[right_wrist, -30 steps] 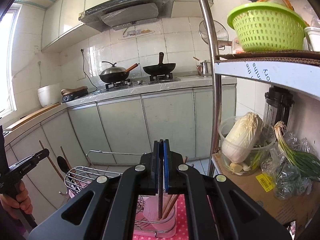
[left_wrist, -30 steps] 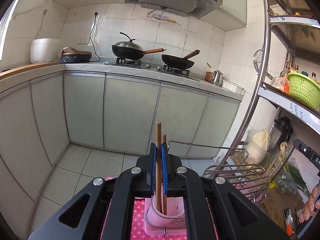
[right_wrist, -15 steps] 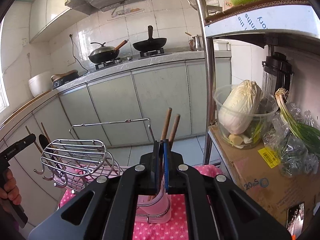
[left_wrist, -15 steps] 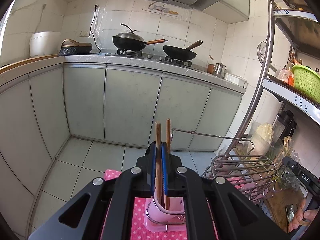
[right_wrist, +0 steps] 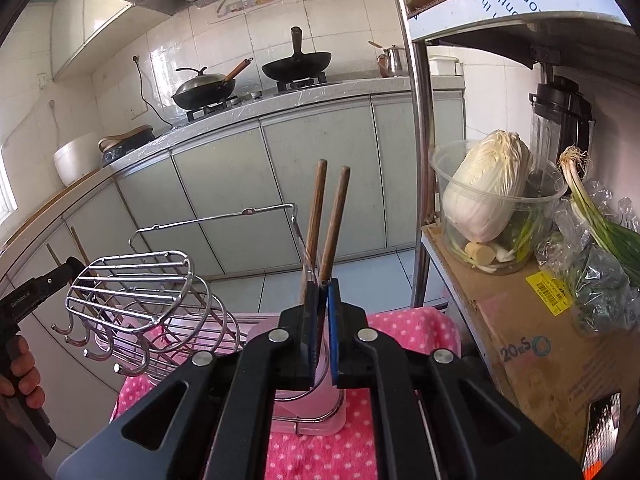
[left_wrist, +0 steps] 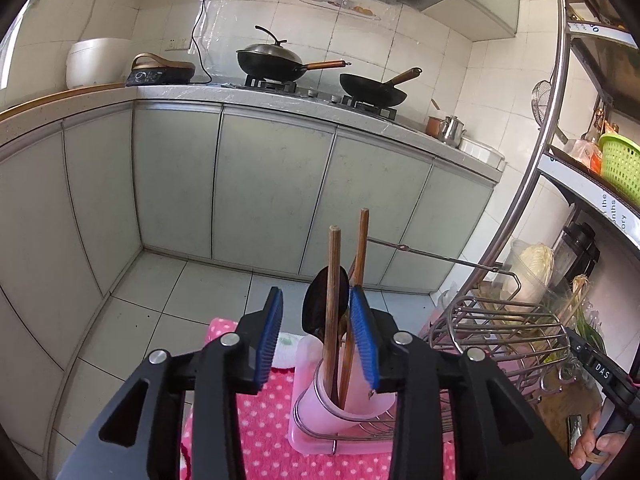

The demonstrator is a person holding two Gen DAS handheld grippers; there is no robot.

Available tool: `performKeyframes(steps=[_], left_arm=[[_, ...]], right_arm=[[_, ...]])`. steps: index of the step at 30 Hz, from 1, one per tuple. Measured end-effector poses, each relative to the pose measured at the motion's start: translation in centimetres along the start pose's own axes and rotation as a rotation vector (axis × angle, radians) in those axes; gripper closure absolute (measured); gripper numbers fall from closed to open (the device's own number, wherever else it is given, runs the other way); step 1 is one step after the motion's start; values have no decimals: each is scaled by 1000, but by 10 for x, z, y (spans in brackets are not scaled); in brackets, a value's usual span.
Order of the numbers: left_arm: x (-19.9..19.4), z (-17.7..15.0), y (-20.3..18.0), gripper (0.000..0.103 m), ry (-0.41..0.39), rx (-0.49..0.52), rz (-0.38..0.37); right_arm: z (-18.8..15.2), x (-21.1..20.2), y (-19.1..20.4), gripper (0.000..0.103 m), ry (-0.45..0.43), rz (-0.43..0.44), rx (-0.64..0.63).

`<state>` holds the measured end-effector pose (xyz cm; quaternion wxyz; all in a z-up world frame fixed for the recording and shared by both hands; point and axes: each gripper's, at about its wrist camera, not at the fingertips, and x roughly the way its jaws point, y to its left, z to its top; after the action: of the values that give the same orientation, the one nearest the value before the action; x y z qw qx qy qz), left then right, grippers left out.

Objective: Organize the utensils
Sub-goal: 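Carry both chopsticks up over the pink cup and release them inside, then grasp a thin dark chopstick with the left tool while the right tool grasps the clear plastic spoon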

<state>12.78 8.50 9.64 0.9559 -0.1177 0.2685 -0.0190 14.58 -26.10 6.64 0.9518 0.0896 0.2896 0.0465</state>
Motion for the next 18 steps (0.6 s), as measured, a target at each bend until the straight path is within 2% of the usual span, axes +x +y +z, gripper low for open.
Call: performKeyframes(steps=[4,6,8,18], left_arm=[[-2,-1,3,65,6,-6,-10],[-4,-2,4,65,3,-5,-14],[-7,-2,4,65,4,-4,-14],[-39,-7,6,65,-33,-22,-19]], right_arm=[[-1,3,-2,95,24,16,5],[-2,2,-1,81,25,21,6],[-2,-1,-2,74,23,28,12],[-14,-25,-1,73,14,52,23]])
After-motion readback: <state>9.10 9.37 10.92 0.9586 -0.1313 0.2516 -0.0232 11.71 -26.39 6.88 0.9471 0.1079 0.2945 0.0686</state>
